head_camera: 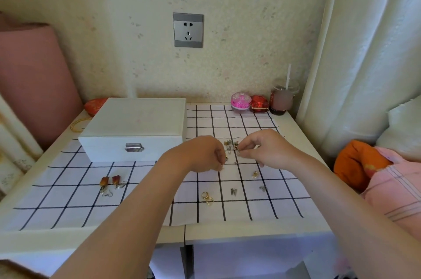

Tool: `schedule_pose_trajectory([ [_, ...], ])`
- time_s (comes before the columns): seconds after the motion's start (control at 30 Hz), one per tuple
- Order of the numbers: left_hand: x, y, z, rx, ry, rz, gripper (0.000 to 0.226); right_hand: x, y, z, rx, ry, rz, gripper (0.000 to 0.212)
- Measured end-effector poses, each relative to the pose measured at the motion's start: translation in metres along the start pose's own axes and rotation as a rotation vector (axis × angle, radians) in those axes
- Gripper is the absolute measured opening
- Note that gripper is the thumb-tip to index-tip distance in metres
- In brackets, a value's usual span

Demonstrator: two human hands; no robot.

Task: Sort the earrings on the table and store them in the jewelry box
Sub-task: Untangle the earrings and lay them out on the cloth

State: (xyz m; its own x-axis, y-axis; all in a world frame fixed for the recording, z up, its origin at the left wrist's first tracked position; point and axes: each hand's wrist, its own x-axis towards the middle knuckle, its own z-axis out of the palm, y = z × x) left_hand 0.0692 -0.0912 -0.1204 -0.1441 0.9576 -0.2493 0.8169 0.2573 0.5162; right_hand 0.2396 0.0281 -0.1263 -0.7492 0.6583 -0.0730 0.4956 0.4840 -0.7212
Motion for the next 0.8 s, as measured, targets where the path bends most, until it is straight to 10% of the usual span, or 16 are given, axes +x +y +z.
schedule_pose_trajectory([
  [0.8,-0.005,-0.011,0.011,0.23,-0.007,-0.063,0.008,-0.005,-0.019,0.041,-0.503,-0.132,-0.157,0.017],
])
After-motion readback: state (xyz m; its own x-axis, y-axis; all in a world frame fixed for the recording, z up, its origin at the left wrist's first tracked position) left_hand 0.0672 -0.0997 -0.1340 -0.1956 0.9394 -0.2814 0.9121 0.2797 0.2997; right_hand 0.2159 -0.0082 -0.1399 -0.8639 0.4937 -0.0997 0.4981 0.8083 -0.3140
